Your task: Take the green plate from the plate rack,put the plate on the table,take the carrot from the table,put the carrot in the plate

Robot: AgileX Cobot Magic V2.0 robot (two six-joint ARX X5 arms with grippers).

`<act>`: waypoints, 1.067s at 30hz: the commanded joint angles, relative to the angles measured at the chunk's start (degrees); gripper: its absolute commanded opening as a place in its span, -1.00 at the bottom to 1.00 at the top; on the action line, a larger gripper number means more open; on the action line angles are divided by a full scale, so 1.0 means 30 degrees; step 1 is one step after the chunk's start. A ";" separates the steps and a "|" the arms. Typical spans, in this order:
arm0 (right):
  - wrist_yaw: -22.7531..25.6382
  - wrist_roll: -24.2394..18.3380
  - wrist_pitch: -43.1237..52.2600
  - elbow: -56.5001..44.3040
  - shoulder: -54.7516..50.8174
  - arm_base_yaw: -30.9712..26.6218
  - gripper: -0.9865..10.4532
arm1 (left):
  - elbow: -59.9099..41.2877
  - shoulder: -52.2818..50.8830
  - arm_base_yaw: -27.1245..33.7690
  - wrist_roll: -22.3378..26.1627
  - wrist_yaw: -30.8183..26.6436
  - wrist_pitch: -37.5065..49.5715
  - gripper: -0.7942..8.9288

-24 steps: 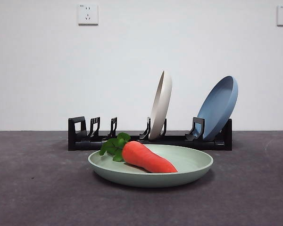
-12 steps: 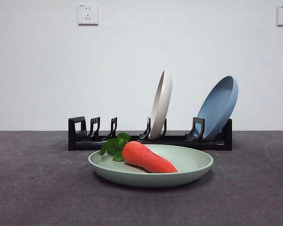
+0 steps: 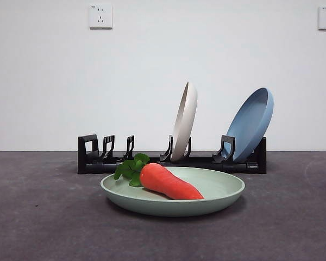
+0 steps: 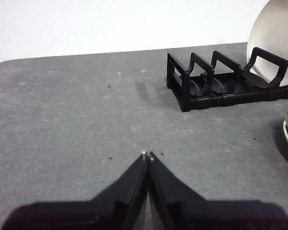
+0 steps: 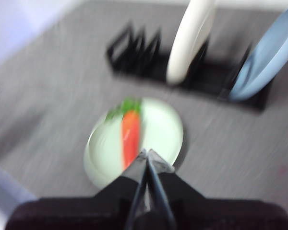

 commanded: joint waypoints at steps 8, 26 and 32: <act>0.0015 -0.0124 0.9194 -0.8444 -0.5187 -0.4983 -0.83 | -0.0255 -0.0058 0.0044 -0.0204 -0.0015 0.0058 -0.84; 0.2965 0.1778 1.2189 -1.6903 -1.0499 -0.5180 -0.83 | -0.0255 -0.0058 0.0044 -0.0204 -0.0015 0.0058 -0.84; 0.2958 0.1865 1.1147 -1.6903 -1.0499 -0.5173 -0.83 | -0.0255 -0.0058 0.0044 -0.0204 -0.0007 0.0051 -0.84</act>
